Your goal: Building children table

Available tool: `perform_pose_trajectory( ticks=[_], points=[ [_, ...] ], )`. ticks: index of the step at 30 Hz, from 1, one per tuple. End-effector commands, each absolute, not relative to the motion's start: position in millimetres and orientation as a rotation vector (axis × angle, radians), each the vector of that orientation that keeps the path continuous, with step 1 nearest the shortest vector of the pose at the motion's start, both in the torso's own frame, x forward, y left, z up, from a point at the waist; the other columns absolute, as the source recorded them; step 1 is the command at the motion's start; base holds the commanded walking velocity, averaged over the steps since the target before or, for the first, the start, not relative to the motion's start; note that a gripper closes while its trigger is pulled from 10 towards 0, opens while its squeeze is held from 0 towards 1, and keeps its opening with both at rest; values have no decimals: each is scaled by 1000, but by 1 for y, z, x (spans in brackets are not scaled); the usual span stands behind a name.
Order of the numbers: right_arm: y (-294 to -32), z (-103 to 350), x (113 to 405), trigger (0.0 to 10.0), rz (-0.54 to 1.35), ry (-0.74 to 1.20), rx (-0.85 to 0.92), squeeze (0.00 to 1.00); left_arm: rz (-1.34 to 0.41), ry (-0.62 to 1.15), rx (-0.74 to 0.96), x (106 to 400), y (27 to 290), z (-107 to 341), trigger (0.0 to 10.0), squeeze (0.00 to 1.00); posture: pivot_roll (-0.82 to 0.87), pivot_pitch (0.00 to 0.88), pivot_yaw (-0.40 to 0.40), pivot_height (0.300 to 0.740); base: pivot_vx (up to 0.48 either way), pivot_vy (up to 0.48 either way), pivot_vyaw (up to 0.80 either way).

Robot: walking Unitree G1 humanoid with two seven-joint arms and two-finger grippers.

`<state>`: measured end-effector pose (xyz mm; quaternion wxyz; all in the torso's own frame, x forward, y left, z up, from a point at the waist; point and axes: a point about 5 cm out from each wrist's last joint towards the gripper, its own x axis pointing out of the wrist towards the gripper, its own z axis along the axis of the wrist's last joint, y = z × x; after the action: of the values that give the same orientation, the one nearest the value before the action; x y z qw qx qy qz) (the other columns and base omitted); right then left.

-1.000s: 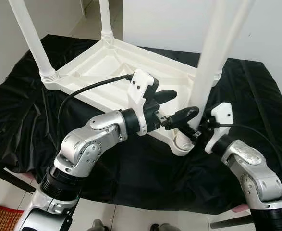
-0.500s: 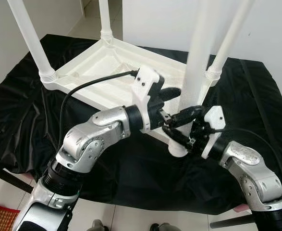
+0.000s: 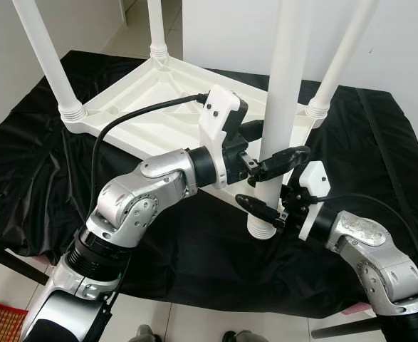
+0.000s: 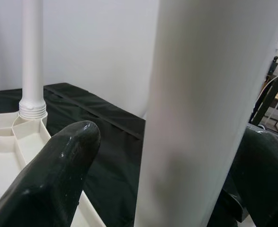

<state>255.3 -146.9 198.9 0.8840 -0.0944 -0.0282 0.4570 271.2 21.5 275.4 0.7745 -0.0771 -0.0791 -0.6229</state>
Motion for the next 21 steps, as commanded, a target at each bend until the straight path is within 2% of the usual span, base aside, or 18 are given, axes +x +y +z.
perform_pose_trajectory(
  ticks=[1, 4, 5, 7, 8, 21],
  points=[
    [-149, 194, 253, 10000, 955, -36, -208, 0, -1619, -215, -154, 256, 22, 286, 9333, 0, -16, 98, -14, 740, 0, 0, 0],
    [-149, 194, 254, 10000, 955, -34, -212, 0, -1619, -213, -156, 257, 23, 288, 9412, 0, -12, 93, -12, 740, 0, 0, 0],
    [-149, 193, 254, 10000, 955, -33, -214, 0, -1622, -213, -156, 258, 24, 289, 431, 0, -12, 93, -12, 740, 0, 0, 0],
    [-149, 193, 254, 10000, 955, -33, -214, 0, -1624, -212, -157, 258, 25, 290, 431, 0, -10, 89, -10, 740, 0, 0, 0],
    [-150, 193, 254, 10000, 955, -33, -217, 0, -1624, -208, -161, 258, 26, 290, 0, 0, -10, 89, -10, 740, 0, 0, 0],
    [-151, 195, 258, 10000, 947, -38, -232, 0, -1663, -203, -149, 253, 25, 288, 0, 0, -10, 76, -10, 740, 0, 0, 0]
  ],
)
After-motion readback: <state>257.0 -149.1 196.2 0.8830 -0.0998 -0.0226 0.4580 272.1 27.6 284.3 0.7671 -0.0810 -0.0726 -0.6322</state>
